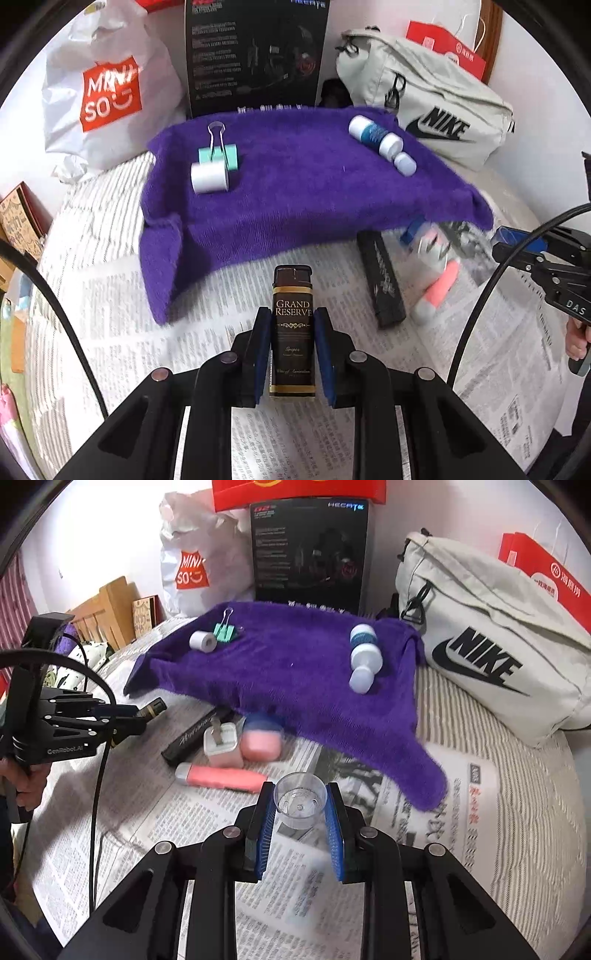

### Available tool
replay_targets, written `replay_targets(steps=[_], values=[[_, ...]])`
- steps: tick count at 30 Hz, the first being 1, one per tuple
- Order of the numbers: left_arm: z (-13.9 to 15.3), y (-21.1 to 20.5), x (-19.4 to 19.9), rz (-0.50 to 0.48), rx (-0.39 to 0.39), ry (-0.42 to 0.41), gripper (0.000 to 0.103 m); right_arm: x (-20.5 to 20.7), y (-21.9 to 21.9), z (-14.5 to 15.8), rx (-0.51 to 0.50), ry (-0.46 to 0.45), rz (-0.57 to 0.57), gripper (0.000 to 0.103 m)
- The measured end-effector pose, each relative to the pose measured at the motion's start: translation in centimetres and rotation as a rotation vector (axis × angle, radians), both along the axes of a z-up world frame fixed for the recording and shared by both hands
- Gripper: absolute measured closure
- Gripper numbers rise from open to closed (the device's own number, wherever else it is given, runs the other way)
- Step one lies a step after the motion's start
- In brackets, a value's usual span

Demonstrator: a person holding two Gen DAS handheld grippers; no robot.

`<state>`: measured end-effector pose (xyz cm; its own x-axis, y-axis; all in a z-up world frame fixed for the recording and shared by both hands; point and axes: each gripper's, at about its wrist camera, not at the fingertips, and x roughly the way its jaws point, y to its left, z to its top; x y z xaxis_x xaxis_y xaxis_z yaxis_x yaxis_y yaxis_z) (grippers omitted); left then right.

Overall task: Organize rigid objects
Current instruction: 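Carry the box onto the towel with the left tool while the right tool sets down the cup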

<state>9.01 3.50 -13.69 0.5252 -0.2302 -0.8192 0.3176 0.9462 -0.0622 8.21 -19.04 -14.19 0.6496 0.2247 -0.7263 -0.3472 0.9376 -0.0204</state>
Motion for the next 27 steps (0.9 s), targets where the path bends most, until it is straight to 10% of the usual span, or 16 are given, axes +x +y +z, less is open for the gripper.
replay_targets(steps=[27], values=[[3.5, 1.3, 6.4, 0.028, -0.054, -0.042, 0.081, 9.8, -1.1, 1.8, 0.077, 0.062, -0.056, 0.076]])
